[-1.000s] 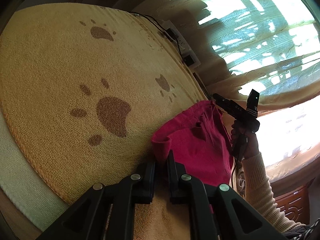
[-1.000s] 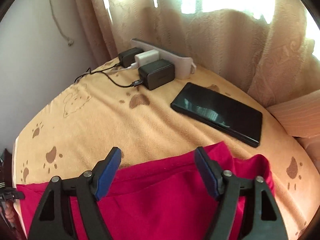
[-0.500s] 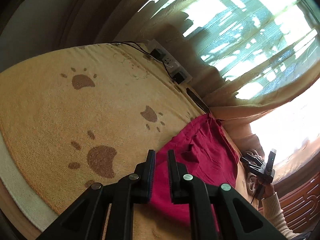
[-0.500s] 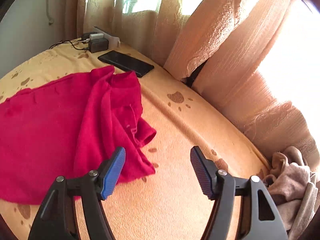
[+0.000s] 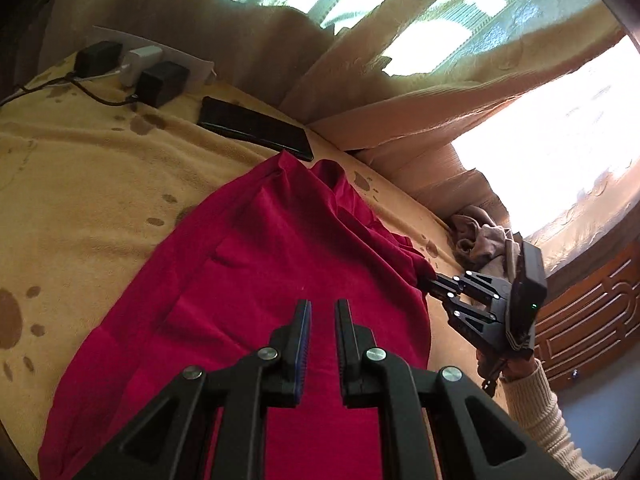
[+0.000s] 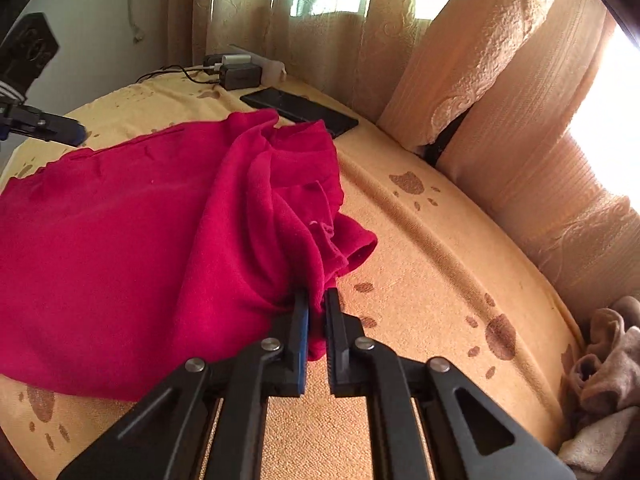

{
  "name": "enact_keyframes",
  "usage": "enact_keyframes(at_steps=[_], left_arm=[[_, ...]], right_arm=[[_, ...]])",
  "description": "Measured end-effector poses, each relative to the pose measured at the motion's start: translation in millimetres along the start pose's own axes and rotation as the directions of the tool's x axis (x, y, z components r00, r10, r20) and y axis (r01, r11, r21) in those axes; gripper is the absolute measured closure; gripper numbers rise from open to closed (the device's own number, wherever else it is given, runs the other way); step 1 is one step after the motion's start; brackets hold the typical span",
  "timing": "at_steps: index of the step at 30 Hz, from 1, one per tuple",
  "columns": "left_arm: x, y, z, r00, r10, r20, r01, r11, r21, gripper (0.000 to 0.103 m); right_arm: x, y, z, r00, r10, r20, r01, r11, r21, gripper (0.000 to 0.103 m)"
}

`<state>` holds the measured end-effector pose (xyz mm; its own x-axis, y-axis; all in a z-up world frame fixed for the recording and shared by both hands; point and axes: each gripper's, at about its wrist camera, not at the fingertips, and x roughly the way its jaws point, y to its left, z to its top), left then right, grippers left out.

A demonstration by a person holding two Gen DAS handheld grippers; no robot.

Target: Fold clothes

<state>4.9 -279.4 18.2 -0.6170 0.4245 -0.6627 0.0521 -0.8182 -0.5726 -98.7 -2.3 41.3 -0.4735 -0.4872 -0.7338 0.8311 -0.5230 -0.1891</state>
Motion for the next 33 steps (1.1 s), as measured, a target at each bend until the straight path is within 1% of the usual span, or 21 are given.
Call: enact_keyframes(at_steps=[2, 4, 5, 8, 9, 11, 14, 16, 17, 18, 19, 20, 22, 24, 25, 26, 28, 30, 31, 32, 33], left_arm=[[23.0, -7.3, 20.1, 0.999, 0.040, -0.018, -0.040, 0.999, 0.010, 0.091], [44.2, -12.9, 37.5, 0.997, 0.071, -0.027, -0.070, 0.997, 0.018, 0.091], [54.1, -14.2, 44.1, 0.997, 0.078, -0.026, -0.078, 0.997, 0.020, 0.091], [82.3, -11.7, 59.1, 0.993, 0.115, -0.029, -0.115, 0.993, 0.007, 0.091], [90.5, -8.7, 61.5, 0.991, 0.129, -0.035, -0.129, 0.992, 0.000, 0.091], [98.3, -1.7, 63.3, 0.992, 0.122, -0.025, -0.122, 0.992, -0.023, 0.091], [101.1, 5.5, 64.5, 0.994, 0.105, -0.004, -0.105, 0.993, -0.047, 0.091], [97.5, 6.6, 61.3, 0.995, 0.096, 0.007, -0.095, 0.994, -0.054, 0.091], [95.2, 6.6, 59.1, 0.996, 0.091, 0.010, -0.090, 0.994, -0.056, 0.091], [92.8, 6.6, 56.9, 0.996, 0.086, 0.014, -0.085, 0.995, -0.059, 0.091], [90.4, 5.9, 54.8, 0.997, 0.081, 0.018, -0.079, 0.995, -0.060, 0.091], [87.9, 5.0, 52.7, 0.997, 0.075, 0.022, -0.074, 0.995, -0.062, 0.091], [83.7, 1.3, 48.7, 0.995, 0.091, 0.041, -0.089, 0.995, -0.051, 0.090], [82.1, -4.5, 46.2, 0.989, 0.135, 0.060, -0.133, 0.991, -0.031, 0.078], [81.6, -7.4, 44.6, 0.988, 0.138, 0.069, -0.137, 0.990, -0.015, 0.064], [81.0, -10.2, 42.8, 0.988, 0.134, 0.079, -0.134, 0.991, 0.003, 0.044], [81.2, -15.6, 39.2, 0.987, 0.129, 0.095, -0.133, 0.990, 0.038, 0.028], [84.3, -19.2, 37.2, 0.986, 0.136, 0.102, -0.143, 0.987, 0.068, 0.027], [86.3, -20.3, 37.6, 0.985, 0.141, 0.103, -0.149, 0.986, 0.077, 0.026], [88.2, -21.3, 38.0, 0.984, 0.147, 0.103, -0.156, 0.984, 0.086, 0.025], [88.6, -20.7, 38.3, 0.984, 0.143, 0.103, -0.152, 0.985, 0.085, 0.025]], right_arm=[[-14.1, -9.2, 2.9, 0.998, -0.024, 0.052, 0.023, 0.999, 0.035, 0.096], [-18.7, -20.0, 2.5, 0.997, -0.047, 0.065, 0.042, 0.997, 0.068, 0.097], [-13.6, -24.7, -0.5, 0.998, -0.048, 0.046, 0.044, 0.995, 0.086, 0.097], [16.5, -33.5, -19.5, 0.997, -0.030, -0.070, 0.040, 0.990, 0.135, 0.097], [21.5, -35.4, -24.2, 0.996, -0.024, -0.084, 0.037, 0.988, 0.153, 0.097], [18.9, -37.8, -26.4, 0.998, -0.019, -0.061, 0.030, 0.982, 0.185, 0.097], [20.5, -36.2, -24.9, 0.997, -0.035, -0.074, 0.047, 0.985, 0.169, 0.096], [14.7, -38.3, -23.8, 0.995, -0.087, -0.057, 0.096, 0.981, 0.168, 0.079], [10.5, -39.1, -23.0, 0.992, -0.120, -0.042, 0.126, 0.978, 0.167, 0.057], [6.3, -40.0, -22.3, 0.988, -0.153, -0.028, 0.156, 0.974, 0.167, 0.030], [0.4, -40.4, -20.9, 0.983, -0.184, -0.002, 0.182, 0.969, 0.170, 0.023], [-7.7, -40.1, -18.0, 0.980, -0.195, 0.040, 0.184, 0.966, 0.181, 0.020], [-18.4, -36.7, -8.1, 0.982, -0.158, 0.106, 0.135, 0.972, 0.193, 0.020], [-20.3, -24.2, 6.5, 0.981, -0.131, 0.145, 0.107, 0.981, 0.159, 0.020], [-18.9, -15.5, 14.5, 0.980, -0.128, 0.155, 0.108, 0.985, 0.132, 0.020], [-16.1, -5.9, 22.3, 0.978, -0.134, 0.160, 0.118, 0.988, 0.103, 0.020], [-11.0, 10.1, 34.7, 0.977, -0.118, 0.178, 0.108, 0.992, 0.061, 0.020], [-1.2, 21.7, 43.8, 0.981, -0.070, 0.180, 0.064, 0.997, 0.043, 0.021], [6.8, 26.5, 47.3, 0.985, -0.050, 0.163, 0.046, 0.999, 0.029, 0.022], [16.1, 30.8, 49.0, 0.990, -0.040, 0.135, 0.039, 0.999, 0.011, 0.030], [25.9, 34.0, 48.7, 0.994, -0.042, 0.102, 0.042, 0.999, -0.005, 0.054]])
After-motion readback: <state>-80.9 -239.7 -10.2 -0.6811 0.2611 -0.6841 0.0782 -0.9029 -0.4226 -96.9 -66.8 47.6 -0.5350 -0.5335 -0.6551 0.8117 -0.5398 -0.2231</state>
